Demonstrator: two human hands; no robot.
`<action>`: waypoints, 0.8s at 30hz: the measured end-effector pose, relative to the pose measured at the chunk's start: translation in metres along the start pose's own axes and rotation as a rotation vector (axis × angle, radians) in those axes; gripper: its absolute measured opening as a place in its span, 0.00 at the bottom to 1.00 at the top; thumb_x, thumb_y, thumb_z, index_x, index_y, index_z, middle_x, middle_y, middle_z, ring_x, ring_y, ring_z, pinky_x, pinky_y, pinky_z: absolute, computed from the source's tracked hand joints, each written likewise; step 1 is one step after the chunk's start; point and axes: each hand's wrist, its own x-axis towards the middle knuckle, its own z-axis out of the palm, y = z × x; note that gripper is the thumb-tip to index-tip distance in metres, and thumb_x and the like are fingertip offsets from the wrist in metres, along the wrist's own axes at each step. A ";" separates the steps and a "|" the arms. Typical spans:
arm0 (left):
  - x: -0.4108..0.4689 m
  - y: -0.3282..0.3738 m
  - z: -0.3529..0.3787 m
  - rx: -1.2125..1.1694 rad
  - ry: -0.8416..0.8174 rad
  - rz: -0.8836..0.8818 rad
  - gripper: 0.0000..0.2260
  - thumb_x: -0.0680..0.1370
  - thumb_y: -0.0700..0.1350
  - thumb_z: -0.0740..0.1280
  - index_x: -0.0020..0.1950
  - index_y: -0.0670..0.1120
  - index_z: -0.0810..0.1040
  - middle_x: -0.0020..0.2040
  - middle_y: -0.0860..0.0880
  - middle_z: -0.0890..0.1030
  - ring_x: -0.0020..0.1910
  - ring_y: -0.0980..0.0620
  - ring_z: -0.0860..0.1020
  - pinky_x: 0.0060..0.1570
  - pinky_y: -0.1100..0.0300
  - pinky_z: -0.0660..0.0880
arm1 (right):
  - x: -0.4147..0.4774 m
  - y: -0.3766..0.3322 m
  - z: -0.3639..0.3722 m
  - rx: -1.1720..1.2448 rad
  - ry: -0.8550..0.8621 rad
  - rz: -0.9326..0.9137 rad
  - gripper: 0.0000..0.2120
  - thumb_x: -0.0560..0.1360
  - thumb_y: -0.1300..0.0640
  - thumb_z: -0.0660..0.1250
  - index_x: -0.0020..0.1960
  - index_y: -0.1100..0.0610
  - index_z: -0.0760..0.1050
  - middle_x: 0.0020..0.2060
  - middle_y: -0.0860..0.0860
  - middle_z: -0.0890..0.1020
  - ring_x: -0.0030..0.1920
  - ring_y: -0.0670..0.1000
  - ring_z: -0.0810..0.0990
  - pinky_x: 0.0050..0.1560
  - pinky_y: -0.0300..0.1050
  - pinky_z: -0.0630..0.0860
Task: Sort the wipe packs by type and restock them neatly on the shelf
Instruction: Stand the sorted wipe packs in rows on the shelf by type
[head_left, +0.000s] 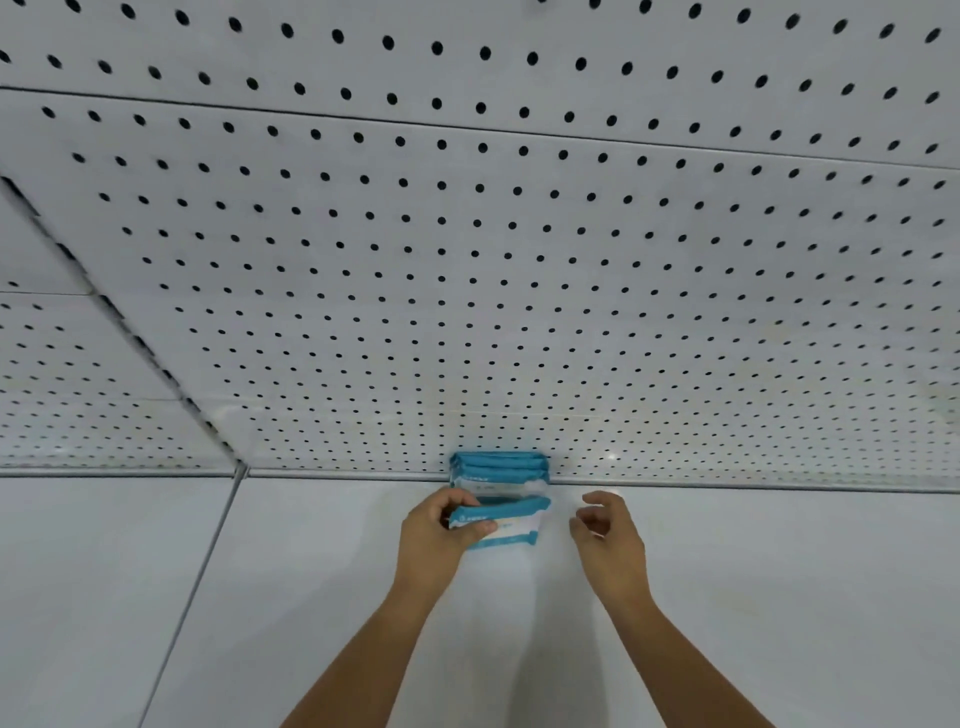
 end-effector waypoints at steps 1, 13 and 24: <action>0.005 0.002 0.005 0.012 0.013 0.018 0.12 0.67 0.38 0.81 0.43 0.49 0.81 0.44 0.55 0.84 0.47 0.53 0.82 0.44 0.59 0.82 | 0.000 0.004 -0.004 0.004 -0.014 0.008 0.13 0.77 0.60 0.69 0.58 0.49 0.72 0.49 0.49 0.81 0.46 0.42 0.78 0.42 0.30 0.70; 0.023 -0.015 0.031 0.237 0.307 0.117 0.26 0.69 0.45 0.80 0.62 0.51 0.72 0.58 0.53 0.73 0.53 0.55 0.77 0.53 0.57 0.82 | 0.013 -0.009 0.011 0.106 -0.174 -0.021 0.29 0.70 0.60 0.78 0.66 0.48 0.69 0.54 0.43 0.78 0.52 0.42 0.80 0.42 0.26 0.76; 0.046 -0.037 0.014 0.329 0.198 0.018 0.30 0.68 0.46 0.80 0.67 0.55 0.73 0.58 0.55 0.81 0.56 0.55 0.80 0.54 0.52 0.82 | 0.023 -0.020 0.044 0.055 -0.158 -0.099 0.25 0.73 0.65 0.74 0.67 0.53 0.72 0.55 0.46 0.80 0.56 0.46 0.80 0.47 0.28 0.78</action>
